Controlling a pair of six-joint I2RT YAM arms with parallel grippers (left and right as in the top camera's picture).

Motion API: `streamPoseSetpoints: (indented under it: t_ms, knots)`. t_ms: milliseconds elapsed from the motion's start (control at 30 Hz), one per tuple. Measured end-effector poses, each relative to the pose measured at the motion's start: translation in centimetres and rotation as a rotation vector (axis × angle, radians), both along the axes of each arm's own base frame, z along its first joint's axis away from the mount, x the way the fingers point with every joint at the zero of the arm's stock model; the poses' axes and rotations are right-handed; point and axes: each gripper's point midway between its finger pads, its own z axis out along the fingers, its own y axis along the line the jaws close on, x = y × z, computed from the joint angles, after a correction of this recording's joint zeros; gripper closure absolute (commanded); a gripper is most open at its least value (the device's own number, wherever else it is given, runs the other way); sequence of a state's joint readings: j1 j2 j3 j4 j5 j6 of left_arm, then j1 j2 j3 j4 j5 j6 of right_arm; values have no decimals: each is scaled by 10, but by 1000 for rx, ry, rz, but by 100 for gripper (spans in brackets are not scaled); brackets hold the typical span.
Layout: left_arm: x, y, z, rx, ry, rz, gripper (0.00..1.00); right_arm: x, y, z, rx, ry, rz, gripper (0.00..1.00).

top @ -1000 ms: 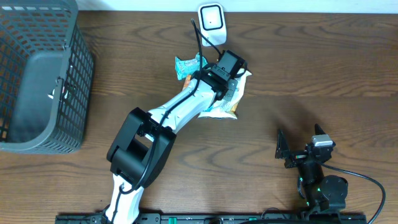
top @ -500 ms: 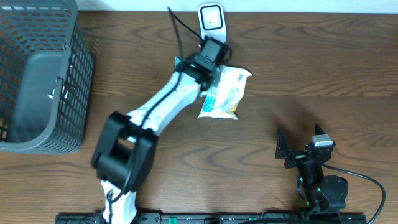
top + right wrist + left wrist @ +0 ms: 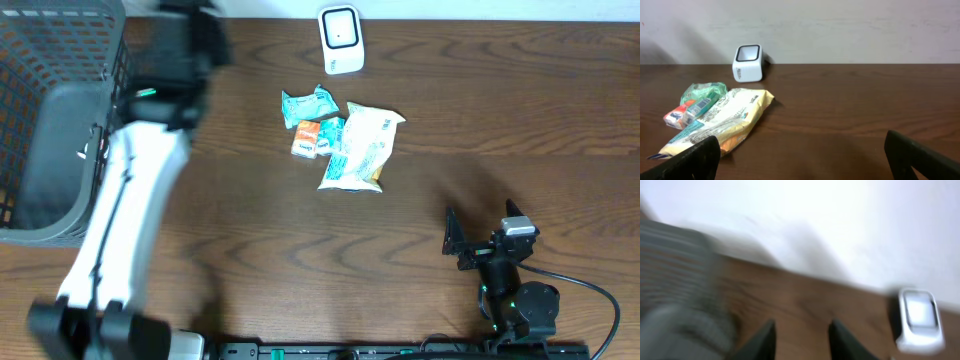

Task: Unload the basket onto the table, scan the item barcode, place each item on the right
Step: 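Return the left gripper to the basket and grasp the green Zam-Buk tin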

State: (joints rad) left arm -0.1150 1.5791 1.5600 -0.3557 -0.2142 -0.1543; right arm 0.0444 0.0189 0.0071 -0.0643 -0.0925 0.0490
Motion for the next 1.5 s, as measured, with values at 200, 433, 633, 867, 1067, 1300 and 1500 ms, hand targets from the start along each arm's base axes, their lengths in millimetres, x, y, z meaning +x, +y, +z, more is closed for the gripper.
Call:
streamPoseSetpoints:
  t_ms: [200, 433, 633, 867, 1067, 1300, 1500]
  knots:
    - [-40, 121, 52, -33, -131, 273, 33, 0, 0, 0, 0, 0, 0, 1]
    - [-77, 226, 19, -249, -119, 616, 2, 0, 0, 0, 0, 0, 0, 1]
    - [-89, 252, -5, -344, -90, 721, 2, 0, 0, 0, 0, 0, 0, 1]
    - [-78, 256, -33, -319, -3, 698, 2, 0, 0, 0, 0, 0, 0, 1]
    - [-68, 260, -102, -316, 189, 703, 2, 0, 0, 0, 0, 0, 0, 1]
    - [-59, 265, -174, -309, 360, 699, 2, 0, 0, 0, 0, 0, 0, 1]
    - [-63, 263, -214, -340, 461, 724, 2, 0, 0, 0, 0, 0, 0, 1]
